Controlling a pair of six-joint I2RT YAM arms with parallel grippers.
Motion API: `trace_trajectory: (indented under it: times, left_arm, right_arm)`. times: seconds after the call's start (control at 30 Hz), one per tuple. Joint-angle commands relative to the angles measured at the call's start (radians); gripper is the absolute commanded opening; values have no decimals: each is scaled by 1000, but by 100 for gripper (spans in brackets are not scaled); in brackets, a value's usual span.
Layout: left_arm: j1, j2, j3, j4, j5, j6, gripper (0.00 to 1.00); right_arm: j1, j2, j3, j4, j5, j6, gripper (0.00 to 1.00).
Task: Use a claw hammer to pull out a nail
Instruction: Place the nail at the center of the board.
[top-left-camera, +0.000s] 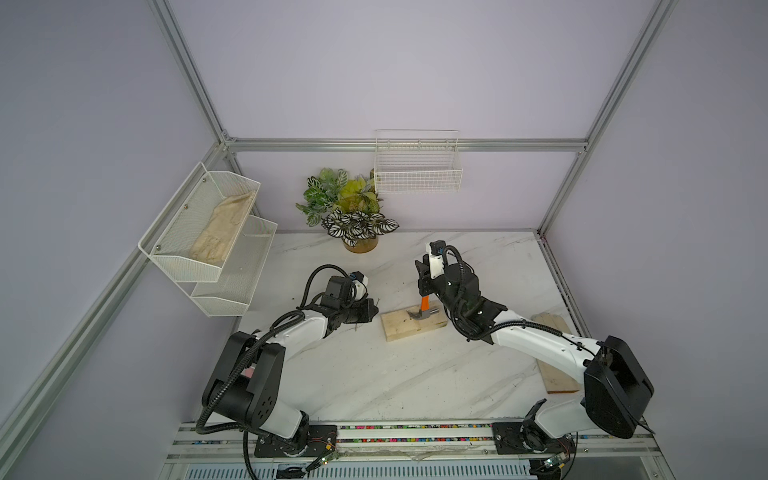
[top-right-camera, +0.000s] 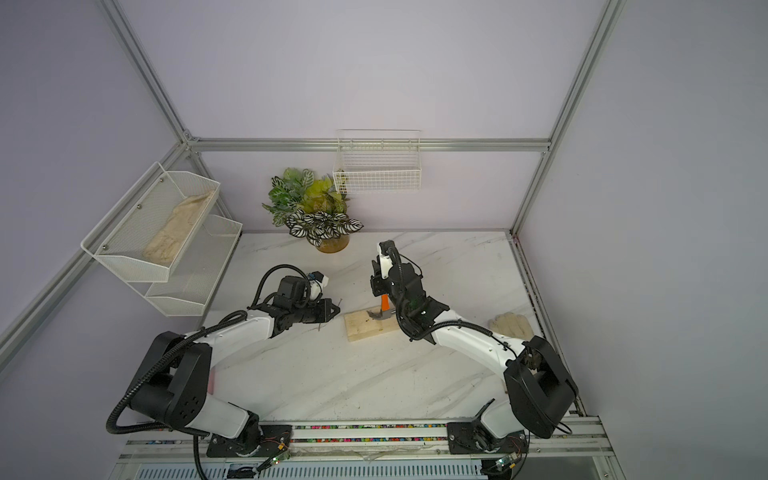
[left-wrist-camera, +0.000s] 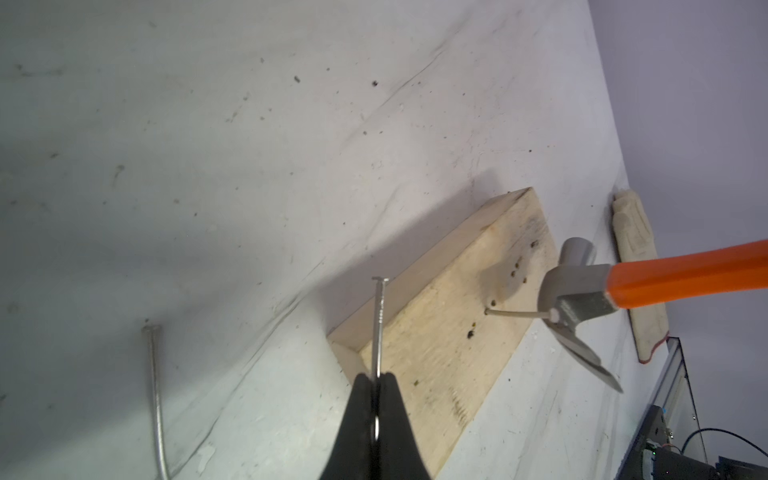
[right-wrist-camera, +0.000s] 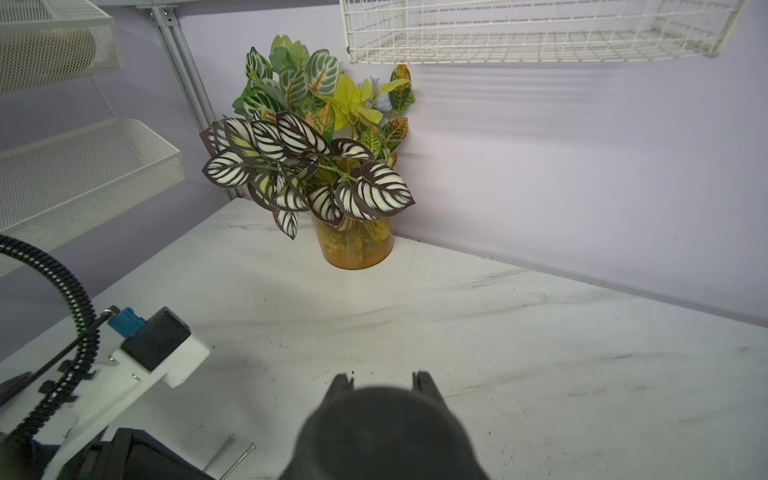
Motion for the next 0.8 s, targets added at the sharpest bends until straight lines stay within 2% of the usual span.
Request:
trace_trajectory:
  times: [0.0, 0.2, 0.33, 0.43, 0.57, 0.67, 0.77]
  left_arm:
    - [6, 21, -19, -40, -64, -28, 0]
    - [6, 103, 16, -84, -117, -26, 0]
    - [7, 139, 21, -87, -140, -49, 6]
    - [8, 142, 16, -87, -151, -59, 14]
    - [8, 124, 11, -94, -166, -65, 32]
    - [8, 105, 13, -102, -161, -62, 39]
    - [7, 75, 16, -106, -145, -60, 40]
  right_arm:
    - [27, 1, 46, 68, 117, -101, 0]
    - [64, 12, 56, 76, 196, -165, 0]
    - [84, 40, 71, 91, 235, -207, 0]
    - [95, 65, 85, 95, 250, -225, 0]
    - [110, 93, 98, 105, 256, -239, 0]
    - [116, 102, 101, 108, 247, -233, 0]
    - [119, 117, 107, 111, 240, -227, 0]
